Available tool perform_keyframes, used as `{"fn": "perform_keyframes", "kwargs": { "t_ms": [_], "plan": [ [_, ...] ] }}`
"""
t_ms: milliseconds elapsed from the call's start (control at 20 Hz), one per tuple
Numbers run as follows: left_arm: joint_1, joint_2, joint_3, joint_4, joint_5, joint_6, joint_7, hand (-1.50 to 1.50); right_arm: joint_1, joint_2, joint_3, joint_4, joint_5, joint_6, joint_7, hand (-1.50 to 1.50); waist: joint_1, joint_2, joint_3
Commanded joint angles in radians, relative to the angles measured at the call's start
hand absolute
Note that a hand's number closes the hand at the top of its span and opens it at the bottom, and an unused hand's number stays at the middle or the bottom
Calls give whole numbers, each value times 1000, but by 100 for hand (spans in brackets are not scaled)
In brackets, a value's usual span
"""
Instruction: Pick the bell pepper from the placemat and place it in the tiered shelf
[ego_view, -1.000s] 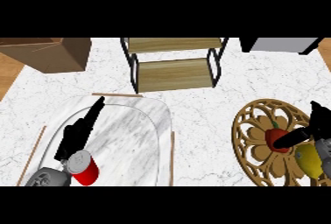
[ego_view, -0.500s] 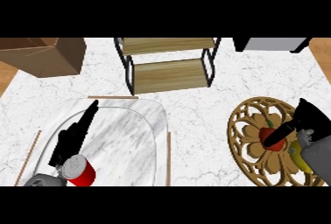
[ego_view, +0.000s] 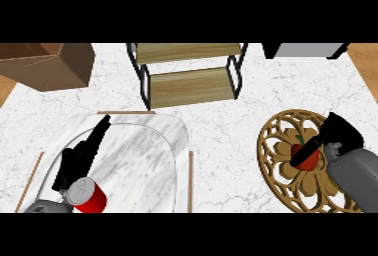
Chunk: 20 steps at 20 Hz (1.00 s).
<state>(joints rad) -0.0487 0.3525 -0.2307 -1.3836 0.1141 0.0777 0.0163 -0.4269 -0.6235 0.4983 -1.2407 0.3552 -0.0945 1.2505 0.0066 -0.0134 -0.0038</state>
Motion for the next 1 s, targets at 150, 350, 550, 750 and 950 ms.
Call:
{"fn": "perform_keyframes", "kwargs": {
  "t_ms": [150, 350, 550, 750, 950],
  "plan": [
    [36, -15, -19, 4, -13, -7, 22, 0, 5, 54, -12, 56, 52, 31, 213, -150, -5, 12, 3],
    [8, -27, -9, -4, -10, -2, 44, 0, -21, 108, -15, 93, 98, 32, 237, -150, -3, 12, 2],
    [25, -32, 13, 23, -16, -3, 1, 0, 2, 129, -45, 72, 96, 44, 186, 150, -6, 13, 3],
    [50, -14, 17, -13, -26, -24, 17, 0, -24, 124, -81, 114, 127, 72, 85, 150, 0, 13, 3],
    [-18, -50, 23, 79, -38, -27, -10, 0, -7, 194, -53, 171, 221, 5, 68, 150, -6, 16, 3]
  ]
}}
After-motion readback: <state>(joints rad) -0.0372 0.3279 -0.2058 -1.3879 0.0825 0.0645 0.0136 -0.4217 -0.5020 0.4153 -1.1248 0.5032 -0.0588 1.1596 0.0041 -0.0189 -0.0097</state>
